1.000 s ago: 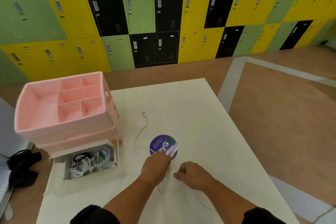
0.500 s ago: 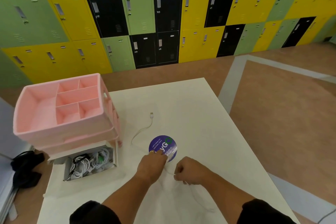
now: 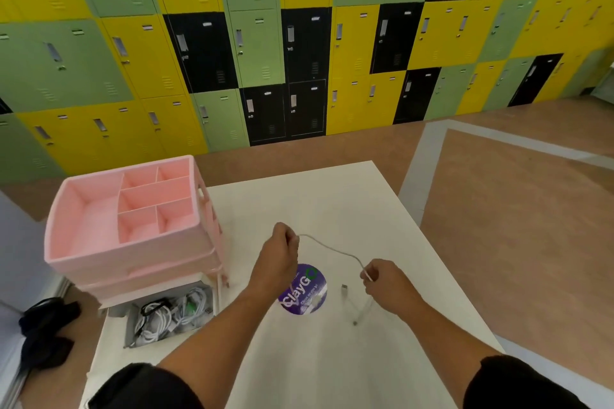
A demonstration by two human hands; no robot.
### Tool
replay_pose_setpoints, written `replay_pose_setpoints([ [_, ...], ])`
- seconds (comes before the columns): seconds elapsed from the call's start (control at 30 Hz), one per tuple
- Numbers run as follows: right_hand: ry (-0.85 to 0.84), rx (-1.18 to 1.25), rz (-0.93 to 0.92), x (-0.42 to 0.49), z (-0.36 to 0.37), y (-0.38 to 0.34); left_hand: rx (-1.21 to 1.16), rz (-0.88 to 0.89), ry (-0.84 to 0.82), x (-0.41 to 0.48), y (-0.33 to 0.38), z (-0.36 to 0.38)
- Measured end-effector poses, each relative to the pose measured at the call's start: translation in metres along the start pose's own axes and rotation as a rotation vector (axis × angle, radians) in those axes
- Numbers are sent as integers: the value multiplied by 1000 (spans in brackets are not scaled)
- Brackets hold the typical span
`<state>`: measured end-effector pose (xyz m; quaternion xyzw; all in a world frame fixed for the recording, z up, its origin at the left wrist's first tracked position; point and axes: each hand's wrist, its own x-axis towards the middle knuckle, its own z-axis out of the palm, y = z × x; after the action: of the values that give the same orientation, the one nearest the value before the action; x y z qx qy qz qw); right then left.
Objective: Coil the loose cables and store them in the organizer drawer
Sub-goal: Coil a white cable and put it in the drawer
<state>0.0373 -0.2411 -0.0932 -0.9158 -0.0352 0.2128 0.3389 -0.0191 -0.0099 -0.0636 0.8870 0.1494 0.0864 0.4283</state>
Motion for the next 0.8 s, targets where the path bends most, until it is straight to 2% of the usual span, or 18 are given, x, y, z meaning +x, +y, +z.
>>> replay_pose_setpoints([
  [0.1,6,-37,-29,-3,10,1,-125,46,128,14,30,-19],
  [0.2,66,-4,-59,-6,14,4,-244,10,274,28,49,-37],
  [0.43,164,122,135,-2,12,24,-491,-13,428,49,66,-71],
  [0.63,16,71,117,-7,14,30,-632,21,347,43,86,-83],
  [0.73,189,7,16,-13,4,11,-633,25,245,38,86,-81],
  [0.8,357,84,-135,-14,-6,-12,-586,32,192,34,85,-78],
])
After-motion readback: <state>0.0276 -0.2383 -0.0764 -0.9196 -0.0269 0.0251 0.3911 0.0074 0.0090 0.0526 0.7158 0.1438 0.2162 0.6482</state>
